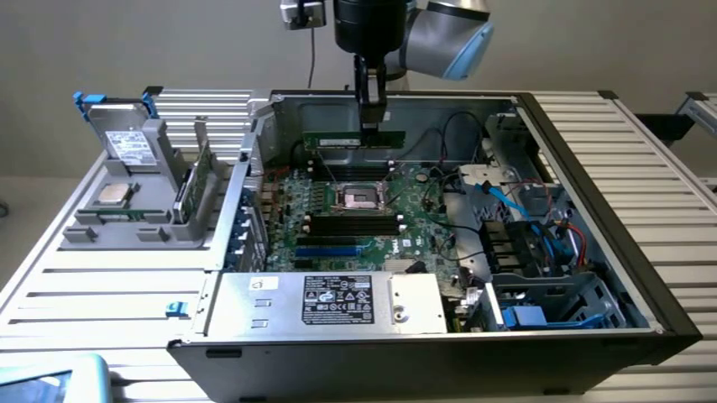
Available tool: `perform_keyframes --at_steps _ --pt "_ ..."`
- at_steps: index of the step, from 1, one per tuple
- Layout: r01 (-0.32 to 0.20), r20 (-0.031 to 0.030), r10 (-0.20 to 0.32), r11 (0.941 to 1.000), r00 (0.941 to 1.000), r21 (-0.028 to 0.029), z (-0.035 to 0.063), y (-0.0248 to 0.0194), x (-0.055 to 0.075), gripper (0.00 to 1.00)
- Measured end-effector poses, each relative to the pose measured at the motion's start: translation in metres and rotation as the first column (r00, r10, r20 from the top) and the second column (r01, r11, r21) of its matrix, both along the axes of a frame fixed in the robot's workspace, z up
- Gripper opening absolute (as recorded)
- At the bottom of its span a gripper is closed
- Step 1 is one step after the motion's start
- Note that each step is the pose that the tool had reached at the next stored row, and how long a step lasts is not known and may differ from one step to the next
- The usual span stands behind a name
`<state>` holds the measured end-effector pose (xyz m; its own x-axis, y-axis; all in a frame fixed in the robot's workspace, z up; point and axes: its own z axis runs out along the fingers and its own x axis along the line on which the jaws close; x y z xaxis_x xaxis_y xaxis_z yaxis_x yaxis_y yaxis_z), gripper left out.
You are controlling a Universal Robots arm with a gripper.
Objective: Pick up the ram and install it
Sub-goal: 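Insert the ram into the slot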
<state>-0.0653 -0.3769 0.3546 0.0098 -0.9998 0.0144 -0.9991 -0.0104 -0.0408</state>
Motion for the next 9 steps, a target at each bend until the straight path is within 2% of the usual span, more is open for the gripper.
perform_keyframes --at_steps 9 --pt "0.0 0.0007 0.0 1.0 1.0 -0.0008 -0.0048 -0.0001 0.0 0.14"
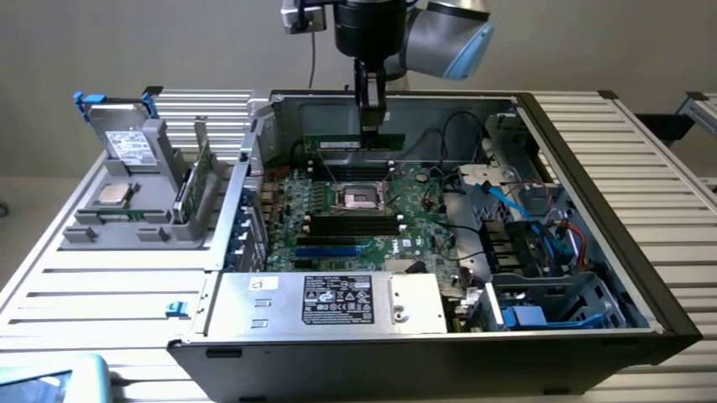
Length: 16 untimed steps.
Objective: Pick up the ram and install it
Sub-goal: 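Insert the ram into the slot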
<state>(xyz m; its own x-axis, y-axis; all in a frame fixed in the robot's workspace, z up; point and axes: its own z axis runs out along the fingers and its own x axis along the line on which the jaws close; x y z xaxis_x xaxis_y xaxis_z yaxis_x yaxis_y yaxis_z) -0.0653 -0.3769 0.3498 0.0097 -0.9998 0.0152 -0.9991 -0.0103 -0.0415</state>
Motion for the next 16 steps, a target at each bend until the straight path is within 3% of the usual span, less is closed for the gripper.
perform_keyframes --at_steps 5,9,14,16 --pt "0.0 0.0013 0.0 1.0 1.0 -0.0036 -0.0074 0.0 0.0 0.14" --pt "0.0 0.0011 0.0 0.9999 1.0 -0.0116 -0.0122 -0.0001 0.0 0.14" --pt "0.0 0.0014 0.0 0.9999 1.0 -0.0162 -0.0152 -0.0052 0.0 0.14" --pt "0.0 0.0011 0.0 0.9998 1.0 -0.0222 -0.0169 -0.0055 0.0 0.14"
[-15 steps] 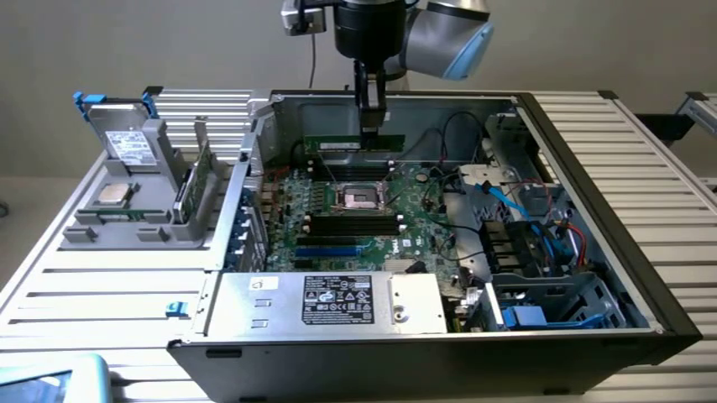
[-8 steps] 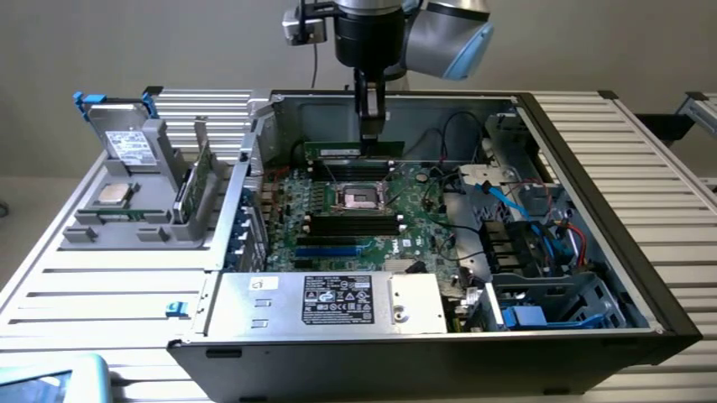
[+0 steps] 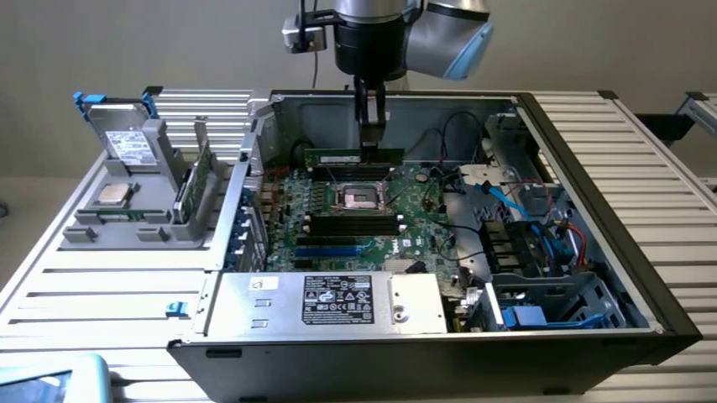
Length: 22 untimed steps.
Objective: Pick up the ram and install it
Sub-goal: 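Insert the ram into the slot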
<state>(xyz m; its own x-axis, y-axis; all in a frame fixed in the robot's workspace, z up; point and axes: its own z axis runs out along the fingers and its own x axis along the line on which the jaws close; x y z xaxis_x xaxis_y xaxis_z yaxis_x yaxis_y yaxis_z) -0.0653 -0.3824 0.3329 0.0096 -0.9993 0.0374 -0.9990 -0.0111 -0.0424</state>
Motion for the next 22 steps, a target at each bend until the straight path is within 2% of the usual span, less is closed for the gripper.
perform_keyframes --at_steps 4,5,22 --pt "0.0 0.0 0.0 0.9998 1.0 -0.0192 -0.0032 0.0 0.0 0.14" --pt "0.0 0.0001 0.0 0.9998 1.0 -0.0214 -0.0047 0.0 0.0 0.14" --pt "0.0 0.0001 0.0 0.9997 1.0 -0.0234 -0.0354 -0.0001 0.0 0.14"
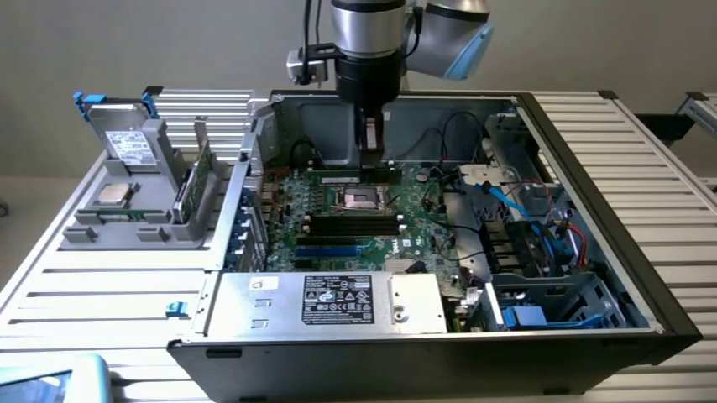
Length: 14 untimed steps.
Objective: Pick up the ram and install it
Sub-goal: 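Insert the ram into the slot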
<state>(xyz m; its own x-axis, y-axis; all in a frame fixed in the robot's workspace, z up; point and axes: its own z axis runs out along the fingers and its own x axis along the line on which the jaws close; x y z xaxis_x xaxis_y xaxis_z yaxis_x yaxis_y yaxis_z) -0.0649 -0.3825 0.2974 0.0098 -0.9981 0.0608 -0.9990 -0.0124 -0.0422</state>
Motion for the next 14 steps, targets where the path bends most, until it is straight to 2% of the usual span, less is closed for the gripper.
perform_keyframes --at_steps 9,14 --pt "0.0 0.0 0.0 1.0 1.0 -0.0023 -0.0165 -0.0001 0.0 0.14" --pt "0.0 -0.0002 0.0 1.0 1.0 -0.0026 -0.0249 -0.0036 0.0 0.14"
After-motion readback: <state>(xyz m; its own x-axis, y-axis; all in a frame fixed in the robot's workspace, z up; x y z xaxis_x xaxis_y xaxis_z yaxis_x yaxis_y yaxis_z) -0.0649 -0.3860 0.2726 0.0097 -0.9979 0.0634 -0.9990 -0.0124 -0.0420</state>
